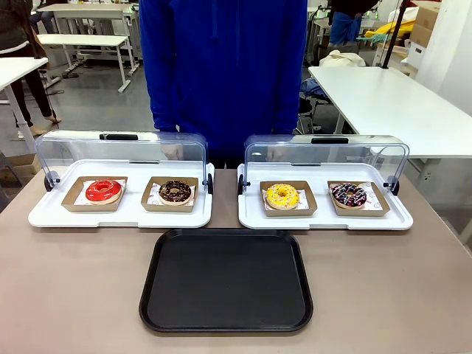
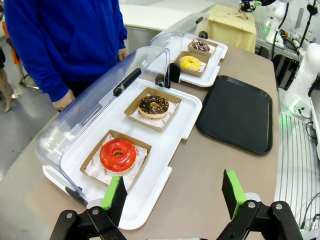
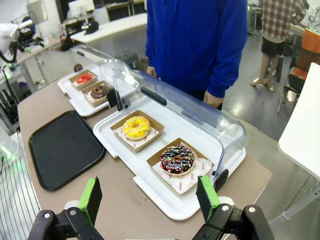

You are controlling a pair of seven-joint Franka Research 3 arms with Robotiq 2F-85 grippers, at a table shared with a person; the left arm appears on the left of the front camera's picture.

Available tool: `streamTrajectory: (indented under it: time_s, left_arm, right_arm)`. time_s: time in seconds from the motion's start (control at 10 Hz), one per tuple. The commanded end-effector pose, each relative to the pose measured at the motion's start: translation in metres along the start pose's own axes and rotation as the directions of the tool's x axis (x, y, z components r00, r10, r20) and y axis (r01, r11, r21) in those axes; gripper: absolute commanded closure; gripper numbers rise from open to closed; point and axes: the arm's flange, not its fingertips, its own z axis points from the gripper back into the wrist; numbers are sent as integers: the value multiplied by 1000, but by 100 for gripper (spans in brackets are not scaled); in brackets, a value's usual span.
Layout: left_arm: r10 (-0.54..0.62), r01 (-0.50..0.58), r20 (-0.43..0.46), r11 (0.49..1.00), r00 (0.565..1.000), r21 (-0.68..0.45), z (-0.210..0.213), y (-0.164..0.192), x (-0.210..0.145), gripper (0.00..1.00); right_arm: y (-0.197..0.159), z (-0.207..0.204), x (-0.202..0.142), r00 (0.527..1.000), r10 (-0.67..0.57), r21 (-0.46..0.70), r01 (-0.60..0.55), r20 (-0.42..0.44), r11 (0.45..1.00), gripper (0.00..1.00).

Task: Move the third donut from the left to the tray.
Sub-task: Pick up the Paper togo box containing the Donut indicated by the person and place it on the Handle tray.

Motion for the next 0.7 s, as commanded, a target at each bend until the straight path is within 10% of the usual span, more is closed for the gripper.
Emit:
streamTrajectory:
  time_s: [0.0, 0.6]
  left_arm:
    - [-12, 12, 10, 1000, 1000, -7, 1, 0, 2, 0]
    - [-12, 12, 10, 1000, 1000, -7, 1, 0, 2, 0]
  right_arm:
    - [-3, 0, 3, 999, 27, 1, -27, 23, 1000, 0]
    - [-3, 0, 3, 999, 27, 1, -27, 23, 1000, 0]
